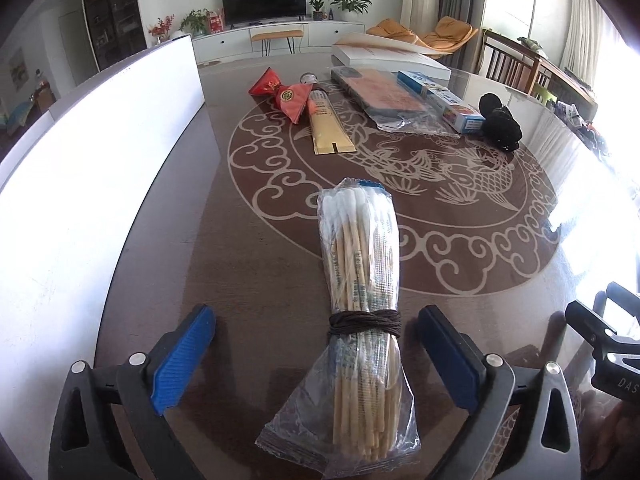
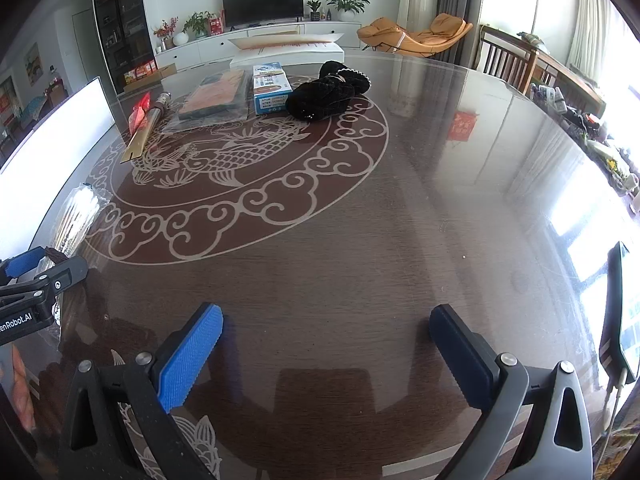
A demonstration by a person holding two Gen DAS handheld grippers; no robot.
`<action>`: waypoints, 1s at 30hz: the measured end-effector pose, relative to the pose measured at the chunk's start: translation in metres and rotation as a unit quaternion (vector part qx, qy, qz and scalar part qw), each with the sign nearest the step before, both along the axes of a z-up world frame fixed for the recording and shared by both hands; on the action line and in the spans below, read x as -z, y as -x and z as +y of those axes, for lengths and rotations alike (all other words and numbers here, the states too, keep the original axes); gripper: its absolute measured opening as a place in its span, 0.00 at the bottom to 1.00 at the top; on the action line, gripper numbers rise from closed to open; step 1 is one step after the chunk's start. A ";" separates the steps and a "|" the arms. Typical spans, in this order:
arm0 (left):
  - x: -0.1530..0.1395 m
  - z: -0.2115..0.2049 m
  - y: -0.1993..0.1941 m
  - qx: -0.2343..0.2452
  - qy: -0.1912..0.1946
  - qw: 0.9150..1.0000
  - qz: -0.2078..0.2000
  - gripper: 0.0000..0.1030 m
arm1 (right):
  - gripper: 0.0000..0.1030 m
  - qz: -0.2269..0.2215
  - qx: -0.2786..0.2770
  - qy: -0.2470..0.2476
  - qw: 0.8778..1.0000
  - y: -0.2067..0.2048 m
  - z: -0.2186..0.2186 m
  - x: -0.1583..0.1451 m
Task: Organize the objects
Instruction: 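Move the left tool down around the bagged cotton swab bundle, then grasp the black plush with beaded trim with the right tool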
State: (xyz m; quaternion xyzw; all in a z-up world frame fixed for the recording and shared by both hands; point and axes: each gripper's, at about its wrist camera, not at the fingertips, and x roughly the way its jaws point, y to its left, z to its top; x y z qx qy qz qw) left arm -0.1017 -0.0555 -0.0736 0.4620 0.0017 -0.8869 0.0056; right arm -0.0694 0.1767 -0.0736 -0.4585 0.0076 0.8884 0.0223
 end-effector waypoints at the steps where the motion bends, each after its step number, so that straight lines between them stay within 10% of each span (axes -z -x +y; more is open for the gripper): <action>1: 0.000 0.001 0.000 -0.002 0.003 1.000 0.002 1.00 | 1.00 0.000 0.000 0.000 1.000 0.000 0.000 0.000; 30: 0.000 0.002 0.001 -0.004 0.001 1.000 0.004 1.00 | 1.00 0.000 0.000 0.000 1.000 0.000 0.000 0.000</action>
